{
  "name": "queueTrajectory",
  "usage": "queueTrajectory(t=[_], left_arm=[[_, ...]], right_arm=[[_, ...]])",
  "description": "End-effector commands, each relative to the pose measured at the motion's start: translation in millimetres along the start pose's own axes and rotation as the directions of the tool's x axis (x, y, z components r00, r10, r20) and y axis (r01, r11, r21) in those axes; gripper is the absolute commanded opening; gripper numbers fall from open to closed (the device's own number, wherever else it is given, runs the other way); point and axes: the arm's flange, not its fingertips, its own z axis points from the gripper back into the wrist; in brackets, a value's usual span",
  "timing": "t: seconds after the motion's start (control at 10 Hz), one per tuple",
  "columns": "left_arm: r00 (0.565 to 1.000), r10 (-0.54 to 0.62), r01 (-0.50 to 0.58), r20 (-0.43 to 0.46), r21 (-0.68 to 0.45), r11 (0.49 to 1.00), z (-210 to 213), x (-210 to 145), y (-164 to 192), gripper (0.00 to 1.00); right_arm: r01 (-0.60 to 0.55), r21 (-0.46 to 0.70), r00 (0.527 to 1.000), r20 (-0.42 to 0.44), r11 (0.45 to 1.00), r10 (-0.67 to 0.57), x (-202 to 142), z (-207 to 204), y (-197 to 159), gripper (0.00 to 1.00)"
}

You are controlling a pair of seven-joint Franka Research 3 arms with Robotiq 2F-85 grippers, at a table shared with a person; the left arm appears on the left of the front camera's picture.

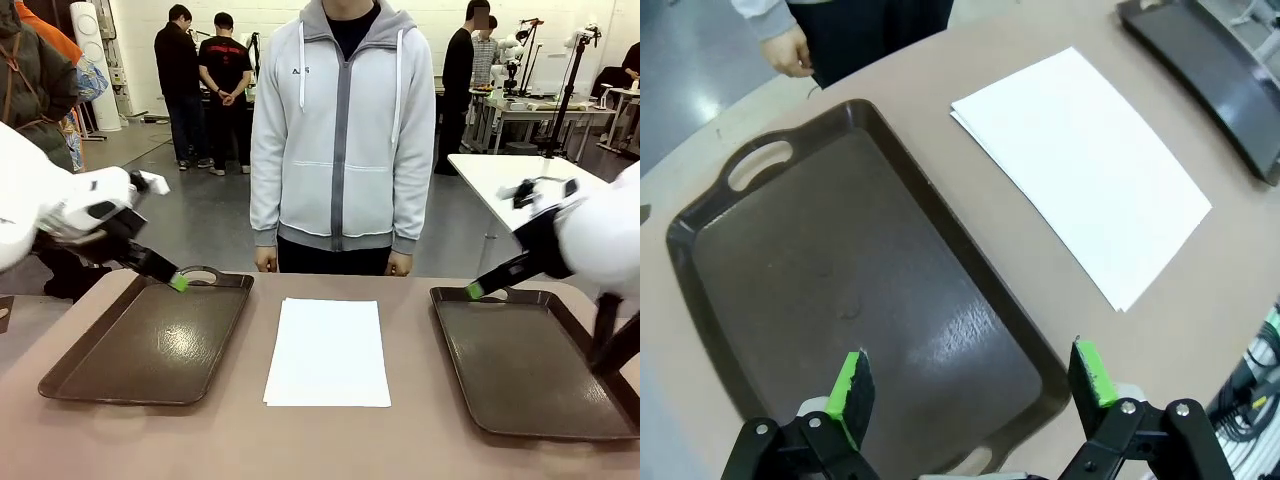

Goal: Sort the A4 documents.
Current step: Receive the A4 Paper.

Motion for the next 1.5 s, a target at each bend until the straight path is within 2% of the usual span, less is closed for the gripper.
queueTrajectory(t=[0.0,0.2,0.4,0.6,0.8,1.4], left_arm=[[0.999,-0.044,0.046,0.03,-0.09,0.995,25,-46,9,1.0],[0.992,-0.081,0.1,0.101,-0.199,0.975,40,-46,5,1.0],[0.987,-0.092,0.122,0.128,-0.242,0.963,53,-50,14,1.0],[0.984,-0.105,0.13,0.141,-0.185,0.974,64,-53,17,1.0],[0.987,-0.103,0.124,0.127,-0.171,0.977,55,-51,13,1.0],[0.985,-0.111,0.134,0.13,-0.189,0.973,54,-53,10,1.0]], right_arm=[[0.006,0.06,0.999,0.046,0.998,-0.009,-19,34,-13,1.0],[0.0,0.115,0.992,0.125,0.993,-0.014,-21,61,-24,1.0],[0.012,0.147,0.987,0.156,0.989,-0.035,-24,75,-31,1.0],[0.011,0.14,0.986,0.163,0.99,-0.034,-25,79,-32,1.0],[0.023,0.139,0.988,0.15,0.99,-0.044,-24,76,-32,1.0],[0.038,0.134,0.988,0.141,0.99,-0.057,-28,77,-34,1.0]])
